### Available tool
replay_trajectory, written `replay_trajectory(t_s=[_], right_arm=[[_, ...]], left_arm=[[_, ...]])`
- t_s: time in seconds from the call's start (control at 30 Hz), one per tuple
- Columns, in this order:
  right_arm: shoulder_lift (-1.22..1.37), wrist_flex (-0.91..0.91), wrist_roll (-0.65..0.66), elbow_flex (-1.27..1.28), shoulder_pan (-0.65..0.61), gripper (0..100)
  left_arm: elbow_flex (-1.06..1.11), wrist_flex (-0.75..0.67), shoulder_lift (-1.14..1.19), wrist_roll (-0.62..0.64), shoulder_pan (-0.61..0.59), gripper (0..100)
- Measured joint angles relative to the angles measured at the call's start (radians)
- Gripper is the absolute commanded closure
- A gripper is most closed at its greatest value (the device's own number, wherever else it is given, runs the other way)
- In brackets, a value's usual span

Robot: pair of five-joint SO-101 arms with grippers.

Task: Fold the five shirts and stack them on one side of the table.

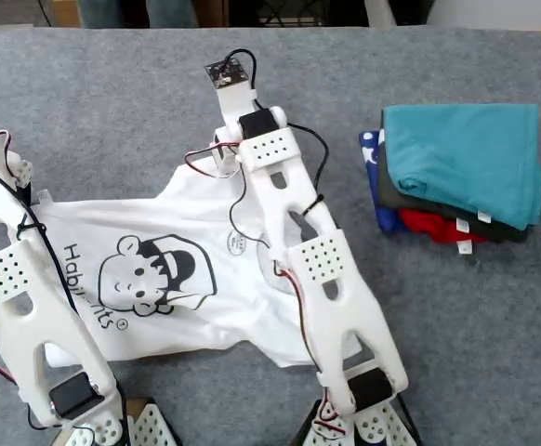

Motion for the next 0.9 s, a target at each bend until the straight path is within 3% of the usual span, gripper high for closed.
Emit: replay_trajectory(t_s=[0.27,0.53,0.73,0.9], right_arm=[[0.003,0.02,0.002,-0.028,-0.002,98.5],[-0.055,0.155,0.011,-0.25,-0.02,98.5],[-0.333,0.203,0.011,-0.287,-0.009,98.5],[-0.621,0.193,0.011,-0.299,0.044,98.5]], left_arm=[[0.0,0.0,0.0,0.0,0.0,96],[-0.008,0.0,0.0,-0.002,0.023,97],[-0.196,0.155,-0.038,-0.086,0.091,97],[-0.364,0.186,-0.216,-0.121,0.13,97]])
